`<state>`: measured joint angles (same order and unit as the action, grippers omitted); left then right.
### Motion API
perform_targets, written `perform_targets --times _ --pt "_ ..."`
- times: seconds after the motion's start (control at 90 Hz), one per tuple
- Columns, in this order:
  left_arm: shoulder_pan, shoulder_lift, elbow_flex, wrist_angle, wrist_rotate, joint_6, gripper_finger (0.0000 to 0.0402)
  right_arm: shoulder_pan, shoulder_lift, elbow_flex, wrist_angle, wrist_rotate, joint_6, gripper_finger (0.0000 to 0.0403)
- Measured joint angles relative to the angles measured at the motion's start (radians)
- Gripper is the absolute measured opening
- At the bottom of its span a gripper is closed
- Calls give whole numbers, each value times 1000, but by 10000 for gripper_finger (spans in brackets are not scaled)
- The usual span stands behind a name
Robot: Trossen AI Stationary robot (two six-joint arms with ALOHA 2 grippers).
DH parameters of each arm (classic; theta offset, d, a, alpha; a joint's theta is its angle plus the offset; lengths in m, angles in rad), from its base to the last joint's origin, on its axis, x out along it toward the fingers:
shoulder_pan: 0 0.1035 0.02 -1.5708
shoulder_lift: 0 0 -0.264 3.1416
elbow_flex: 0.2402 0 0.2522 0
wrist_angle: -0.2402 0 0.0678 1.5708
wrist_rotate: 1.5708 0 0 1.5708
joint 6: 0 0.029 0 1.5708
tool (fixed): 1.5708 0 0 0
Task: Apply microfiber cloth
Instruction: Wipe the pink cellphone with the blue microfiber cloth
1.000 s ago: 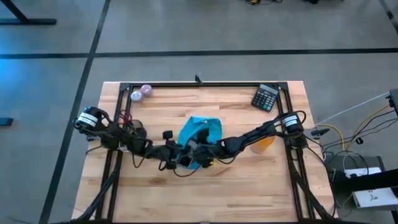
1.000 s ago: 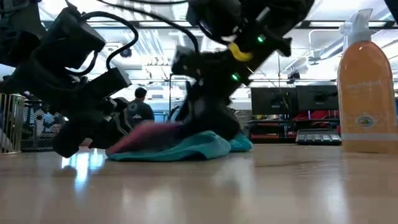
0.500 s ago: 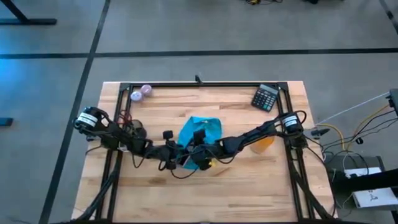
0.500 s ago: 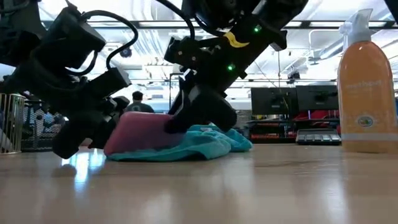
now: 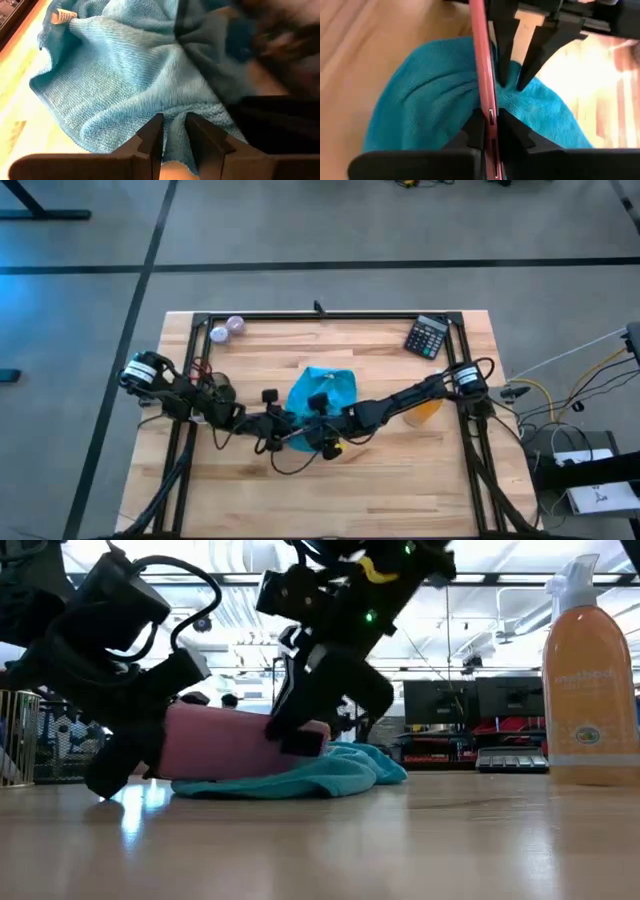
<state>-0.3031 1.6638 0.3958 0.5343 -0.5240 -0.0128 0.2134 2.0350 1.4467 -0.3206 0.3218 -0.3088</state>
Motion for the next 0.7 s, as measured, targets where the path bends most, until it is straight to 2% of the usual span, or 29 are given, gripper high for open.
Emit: perform_targets --times 0.2,0.411,0.567,0.7 --pt "0 0 1 -3 -5 1 75 16 -3 167 -321 7 78 11" --pt "0 1 1 -3 -6 -28 75 36 -34 285 -544 -9 160 9" --pt "0 1 0 1 -9 -31 75 57 -56 308 -673 -35 261 8" --pt "0 2 0 7 -9 -35 75 101 -66 287 -692 -87 366 7"
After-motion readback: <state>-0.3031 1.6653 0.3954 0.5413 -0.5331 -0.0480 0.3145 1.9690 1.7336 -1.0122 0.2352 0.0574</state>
